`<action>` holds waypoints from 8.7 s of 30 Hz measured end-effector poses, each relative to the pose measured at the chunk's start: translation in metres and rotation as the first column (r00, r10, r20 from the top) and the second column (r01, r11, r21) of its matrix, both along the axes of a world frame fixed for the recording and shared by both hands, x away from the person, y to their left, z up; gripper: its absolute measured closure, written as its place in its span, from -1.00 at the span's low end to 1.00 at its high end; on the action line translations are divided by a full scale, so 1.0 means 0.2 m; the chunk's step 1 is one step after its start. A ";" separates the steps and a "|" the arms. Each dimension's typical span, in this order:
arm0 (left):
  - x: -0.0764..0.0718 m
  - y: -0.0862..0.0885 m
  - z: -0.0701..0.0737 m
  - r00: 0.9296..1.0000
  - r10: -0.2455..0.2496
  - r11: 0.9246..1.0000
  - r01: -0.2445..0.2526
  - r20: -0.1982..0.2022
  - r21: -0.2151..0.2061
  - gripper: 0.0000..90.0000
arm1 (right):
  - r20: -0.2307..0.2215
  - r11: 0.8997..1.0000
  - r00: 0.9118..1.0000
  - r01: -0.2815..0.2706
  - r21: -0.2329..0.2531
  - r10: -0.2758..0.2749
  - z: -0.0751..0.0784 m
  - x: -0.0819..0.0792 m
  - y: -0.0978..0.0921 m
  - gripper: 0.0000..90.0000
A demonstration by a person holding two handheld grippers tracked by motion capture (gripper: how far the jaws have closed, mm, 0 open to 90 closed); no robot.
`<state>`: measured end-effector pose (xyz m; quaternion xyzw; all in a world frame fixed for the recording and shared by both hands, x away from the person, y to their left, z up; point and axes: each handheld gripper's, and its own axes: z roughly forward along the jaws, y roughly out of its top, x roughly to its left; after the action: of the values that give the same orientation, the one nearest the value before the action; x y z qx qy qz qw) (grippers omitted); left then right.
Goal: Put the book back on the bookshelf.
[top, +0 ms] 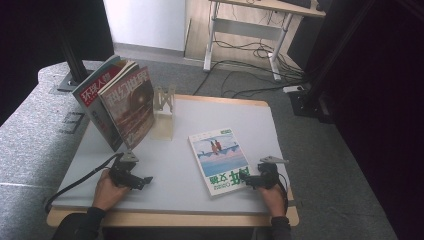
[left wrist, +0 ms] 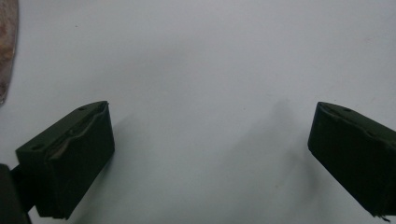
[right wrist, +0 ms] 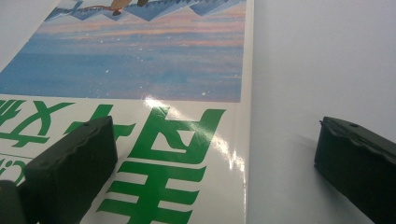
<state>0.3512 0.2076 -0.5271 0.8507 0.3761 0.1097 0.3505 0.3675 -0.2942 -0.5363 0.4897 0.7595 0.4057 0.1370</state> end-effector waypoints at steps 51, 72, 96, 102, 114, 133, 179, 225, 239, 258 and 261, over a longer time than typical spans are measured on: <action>-0.01 -0.03 -0.01 1.000 0.000 0.998 -0.001 0.023 0.064 -0.98 | 0.098 0.977 0.982 -0.146 -0.157 0.163 0.19 -0.07 0.33 -1.00; -0.01 -0.03 -0.01 1.000 -0.001 0.998 0.000 0.022 0.064 -0.98 | 0.058 0.937 0.947 -0.301 -0.179 0.315 0.16 -0.12 0.63 -1.00; -0.01 -0.03 -0.01 1.000 0.000 0.998 -0.002 0.023 0.063 -0.98 | 0.031 0.937 0.961 -0.260 -0.234 0.274 0.10 -0.15 0.65 -0.92; -0.01 -0.03 -0.01 1.000 -0.001 0.998 -0.001 0.023 0.063 -0.98 | 0.032 0.944 0.963 -0.255 -0.211 0.267 0.09 -0.15 0.62 -0.91; -0.01 -0.03 -0.01 1.000 -0.001 0.998 -0.001 0.023 0.063 -0.98 | 0.035 0.947 0.967 -0.241 -0.213 0.254 0.09 -0.18 0.56 -0.90; -0.01 -0.03 -0.01 1.000 0.000 0.998 -0.002 0.023 0.063 -0.98 | 0.022 0.970 0.982 -0.182 -0.162 0.188 0.09 -0.22 0.27 -0.91; -0.01 -0.03 -0.01 1.000 -0.002 0.998 0.000 0.022 0.066 -0.98 | -0.070 0.962 0.988 -0.152 -0.226 0.139 0.12 0.50 0.29 -1.00; -0.01 -0.03 -0.01 1.000 0.000 0.998 -0.001 0.022 0.066 -0.99 | -0.085 0.925 0.944 -0.329 -0.192 0.318 0.11 0.62 0.65 -1.00; -0.01 -0.03 -0.01 1.000 -0.001 0.998 0.000 0.021 0.067 -0.98 | -0.093 0.892 0.913 -0.407 -0.198 0.396 0.12 0.56 0.83 -1.00; -0.01 -0.03 -0.01 1.000 -0.002 0.998 0.000 0.021 0.067 -0.98 | -0.062 0.780 0.814 -0.572 -0.255 0.577 0.16 0.39 1.15 -0.74; -0.01 -0.03 -0.01 1.000 -0.002 0.998 0.000 0.022 0.067 -0.98 | -0.037 0.779 0.810 -0.574 -0.252 0.585 0.17 0.39 1.19 -0.72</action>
<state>0.3489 0.2014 -0.5283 0.8609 0.3679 0.1314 0.3259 0.4446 -0.0560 -0.5030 0.2024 0.9149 0.3391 0.0831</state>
